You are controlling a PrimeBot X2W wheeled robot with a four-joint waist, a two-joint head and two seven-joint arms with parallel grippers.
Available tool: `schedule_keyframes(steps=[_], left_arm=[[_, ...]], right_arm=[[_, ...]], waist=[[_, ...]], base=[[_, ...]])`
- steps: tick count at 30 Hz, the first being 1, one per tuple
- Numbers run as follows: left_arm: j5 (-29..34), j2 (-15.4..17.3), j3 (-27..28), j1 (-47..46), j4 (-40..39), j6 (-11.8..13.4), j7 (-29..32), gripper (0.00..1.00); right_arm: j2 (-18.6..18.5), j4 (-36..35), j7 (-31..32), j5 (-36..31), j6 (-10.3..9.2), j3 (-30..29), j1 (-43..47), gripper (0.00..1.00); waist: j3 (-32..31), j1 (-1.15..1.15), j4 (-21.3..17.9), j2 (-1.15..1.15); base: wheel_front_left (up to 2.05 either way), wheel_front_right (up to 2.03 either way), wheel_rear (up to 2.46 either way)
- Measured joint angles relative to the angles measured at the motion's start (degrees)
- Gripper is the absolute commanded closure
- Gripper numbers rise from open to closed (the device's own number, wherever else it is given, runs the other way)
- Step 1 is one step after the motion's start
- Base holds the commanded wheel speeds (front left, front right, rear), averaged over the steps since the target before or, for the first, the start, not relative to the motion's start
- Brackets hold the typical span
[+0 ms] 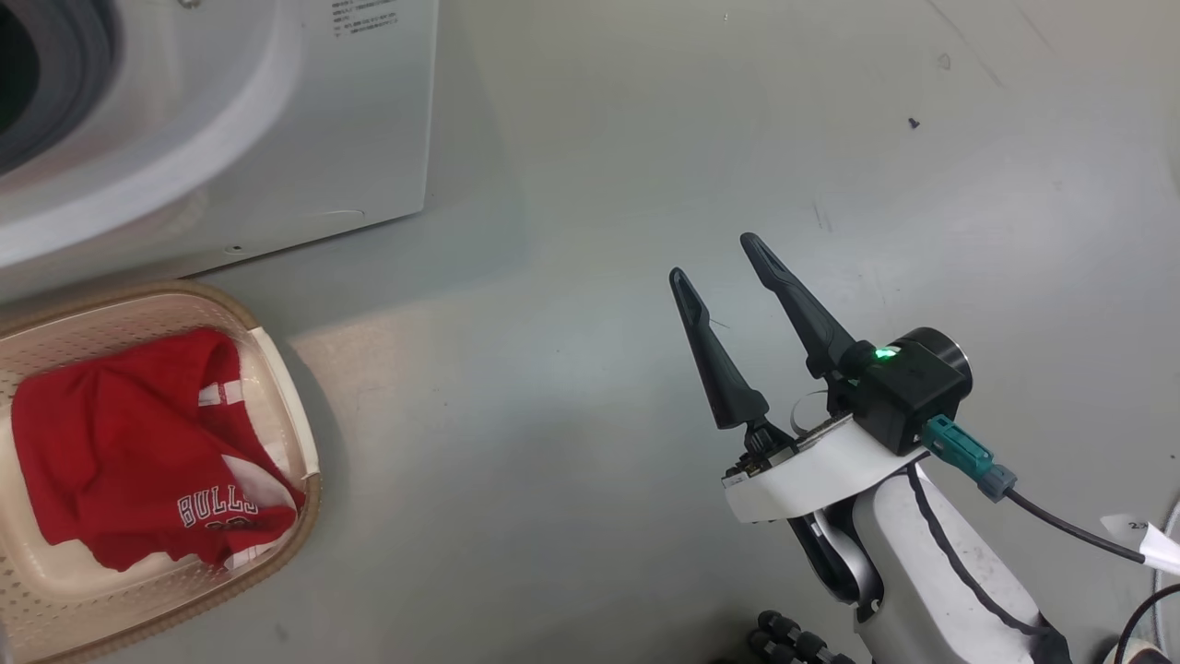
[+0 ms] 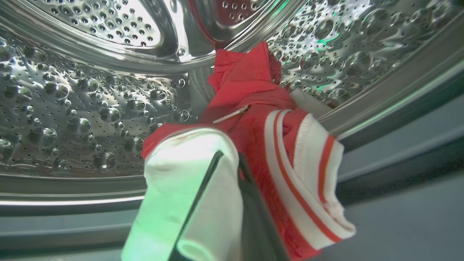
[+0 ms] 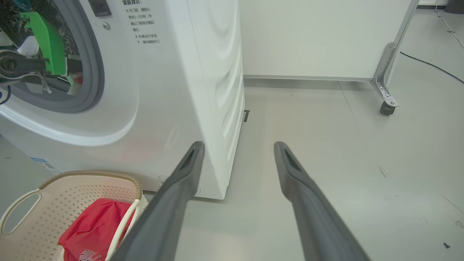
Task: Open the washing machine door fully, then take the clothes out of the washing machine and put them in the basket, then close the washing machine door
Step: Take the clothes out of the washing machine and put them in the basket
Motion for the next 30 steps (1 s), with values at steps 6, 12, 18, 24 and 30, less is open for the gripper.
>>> schedule_keyframes(steps=[6, 12, 18, 24, 30], left_arm=[[-1.7, -2.7, -0.2, 0.5, 2.1, -1.1, -4.7, 1.00], [-2.1, -4.1, -1.4, 3.6, 4.0, -2.2, -7.9, 1.00], [-2.1, -5.4, -2.4, 5.9, 4.9, -3.0, -10.7, 1.00], [-2.2, -6.7, -3.8, 10.1, 5.5, -3.8, -14.5, 1.00], [-2.3, -7.8, -4.9, 14.7, 5.5, -4.2, -19.0, 1.00]], right_arm=[[0.0, 1.2, 0.0, -1.2, 0.02, -1.1, 0.0, 0.00], [-0.1, 2.3, 0.0, -1.7, 0.12, -2.0, 0.1, 0.00], [-0.5, 3.1, 0.0, -1.7, 0.16, -2.7, 0.5, 0.00], [-0.9, 4.1, 0.0, -1.8, 0.26, -3.8, 2.3, 0.00], [-1.2, 4.4, 0.0, -2.0, 0.57, -5.9, 3.6, 0.00]], waist=[[-2.3, 0.00, 2.2, 0.00], [-4.9, 0.00, 4.5, 0.00], [-7.4, 0.00, 6.5, 0.00], [-10.5, 0.00, 8.9, 0.00], [-13.7, 0.00, 11.0, 0.00]], base=[[0.00, 0.00, 0.00], [0.00, 0.00, 0.00], [0.00, 0.00, 0.00], [0.00, 0.00, 0.00], [0.00, 0.00, 0.00]])
